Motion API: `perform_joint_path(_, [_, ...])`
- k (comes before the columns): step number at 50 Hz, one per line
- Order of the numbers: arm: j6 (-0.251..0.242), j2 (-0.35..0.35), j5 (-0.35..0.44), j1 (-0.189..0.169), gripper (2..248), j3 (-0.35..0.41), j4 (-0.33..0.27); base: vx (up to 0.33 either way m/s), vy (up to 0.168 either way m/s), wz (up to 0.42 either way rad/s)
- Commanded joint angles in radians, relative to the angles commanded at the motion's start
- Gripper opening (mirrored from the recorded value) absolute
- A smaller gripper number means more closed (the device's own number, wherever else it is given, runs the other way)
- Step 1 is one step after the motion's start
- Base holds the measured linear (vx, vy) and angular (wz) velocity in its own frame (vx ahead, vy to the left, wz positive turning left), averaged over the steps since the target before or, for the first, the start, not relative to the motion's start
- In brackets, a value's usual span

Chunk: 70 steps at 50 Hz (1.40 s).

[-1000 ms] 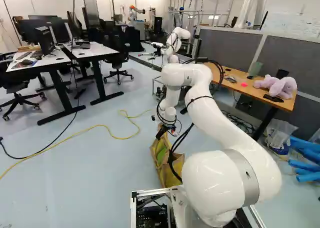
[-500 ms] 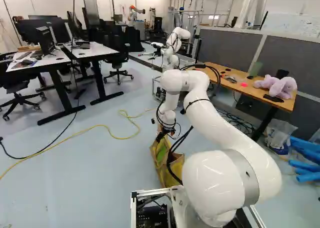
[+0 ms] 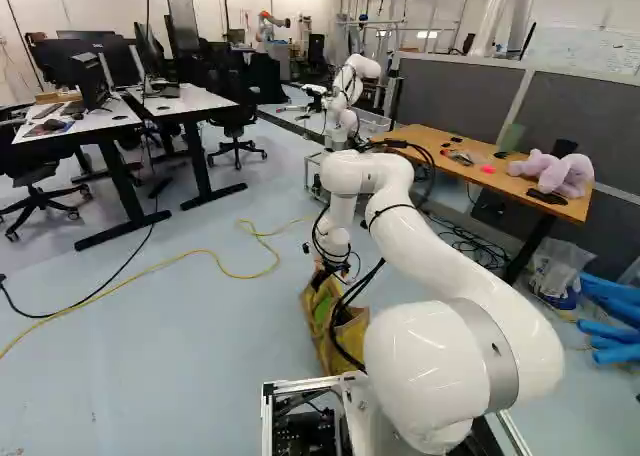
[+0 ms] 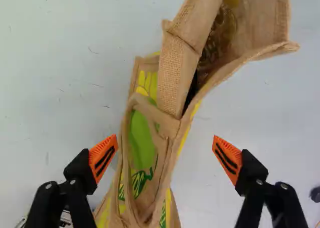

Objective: Pick up the bag on the ground and place it on the table

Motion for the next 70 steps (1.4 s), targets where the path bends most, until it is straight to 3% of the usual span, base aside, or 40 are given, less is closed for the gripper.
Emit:
perform_joint_path(36, [0.000,-0.113,0.000,0.000,247,-0.109,0.000,0.000,0.000,0.000])
perform_joint_path(37, [0.000,-0.113,0.000,0.000,219,-0.110,0.000,0.000,0.000,0.000])
perform_joint_path(41, [0.000,-0.114,0.000,0.000,219,-0.111,0.000,0.000,0.000,0.000])
perform_joint_path(42, [0.000,-0.114,0.000,0.000,181,-0.111,0.000,0.000,0.000,0.000])
perform_joint_path(47, [0.000,-0.114,0.000,0.000,181,-0.111,0.000,0.000,0.000,0.000])
perform_joint_path(48, [0.000,-0.114,0.000,0.000,143,-0.111,0.000,0.000,0.000,0.000])
perform_joint_path(52, [0.000,-0.114,0.000,0.000,143,-0.111,0.000,0.000,0.000,0.000])
perform_joint_path(53, [0.000,-0.114,0.000,0.000,104,-0.111,0.000,0.000,0.000,0.000])
perform_joint_path(57, [0.000,-0.114,0.000,0.000,104,-0.111,0.000,0.000,0.000,0.000])
perform_joint_path(58, [0.000,-0.114,0.000,0.000,67,-0.111,0.000,0.000,0.000,0.000])
perform_joint_path(63, [0.000,-0.113,0.000,0.000,67,-0.110,0.000,0.000,0.000,0.000])
perform_joint_path(64, [0.000,-0.112,0.000,0.000,32,-0.108,0.000,0.000,0.000,0.000])
perform_joint_path(70, [0.000,-0.096,0.000,0.000,25,-0.093,0.000,0.000,0.000,0.000])
